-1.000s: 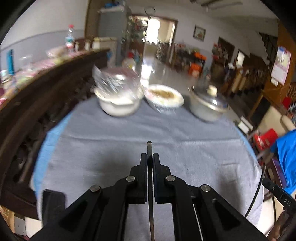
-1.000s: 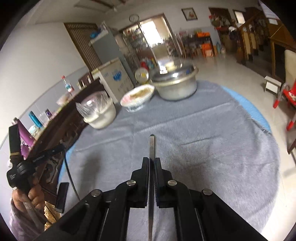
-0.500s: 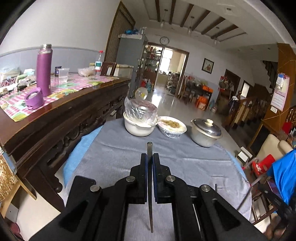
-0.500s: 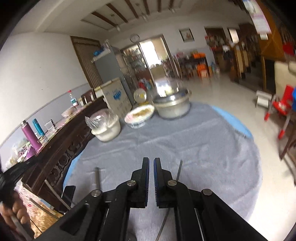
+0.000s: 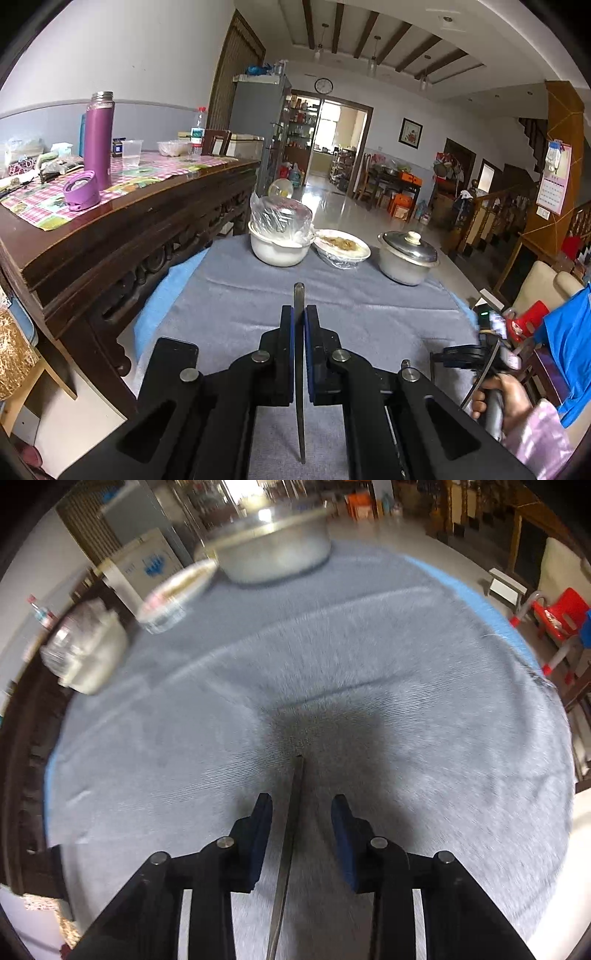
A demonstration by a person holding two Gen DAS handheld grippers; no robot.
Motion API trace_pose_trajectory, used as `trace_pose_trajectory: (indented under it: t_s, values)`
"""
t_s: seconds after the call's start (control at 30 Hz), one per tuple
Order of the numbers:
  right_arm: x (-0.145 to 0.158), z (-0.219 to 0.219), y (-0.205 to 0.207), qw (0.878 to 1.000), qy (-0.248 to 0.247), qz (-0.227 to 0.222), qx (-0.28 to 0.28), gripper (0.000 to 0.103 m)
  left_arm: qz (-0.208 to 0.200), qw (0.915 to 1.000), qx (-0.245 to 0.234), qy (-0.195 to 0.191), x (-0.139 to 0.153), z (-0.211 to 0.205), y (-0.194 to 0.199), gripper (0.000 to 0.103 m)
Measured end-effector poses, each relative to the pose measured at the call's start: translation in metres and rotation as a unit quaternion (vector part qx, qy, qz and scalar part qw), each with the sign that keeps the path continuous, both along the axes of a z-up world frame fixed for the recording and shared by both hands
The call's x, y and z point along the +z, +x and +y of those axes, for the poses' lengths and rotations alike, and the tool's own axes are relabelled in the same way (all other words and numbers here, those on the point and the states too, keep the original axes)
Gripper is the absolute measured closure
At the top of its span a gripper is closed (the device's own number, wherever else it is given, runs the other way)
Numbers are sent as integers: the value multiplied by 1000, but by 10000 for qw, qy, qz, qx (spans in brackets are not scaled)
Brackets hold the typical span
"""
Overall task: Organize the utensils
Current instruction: 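Lift the chopsticks in both tools and carry them over the dark cup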
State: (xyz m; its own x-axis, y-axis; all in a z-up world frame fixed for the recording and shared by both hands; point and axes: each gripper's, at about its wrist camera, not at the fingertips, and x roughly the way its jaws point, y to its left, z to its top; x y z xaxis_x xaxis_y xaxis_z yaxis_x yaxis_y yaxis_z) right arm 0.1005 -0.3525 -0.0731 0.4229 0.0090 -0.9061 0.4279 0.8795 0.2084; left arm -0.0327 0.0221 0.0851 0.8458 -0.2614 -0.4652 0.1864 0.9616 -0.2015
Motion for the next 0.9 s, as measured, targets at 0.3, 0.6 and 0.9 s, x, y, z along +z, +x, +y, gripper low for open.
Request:
trace_pose_trajectory:
  t_s: [0.3,0.6,0.9]
  values:
    - [1,23,5,9959,-866,152,210,97,-147,9998,24,-114,8,0,-17,98]
    - [61,16,-85,9908,-460,-1271,-104,97,-410,9988,146,-209,30,11,-48,98]
    - [152,40,-179,9453,-233,-3249,-188,97,-675,9970,55,-379,52,15,-82,98]
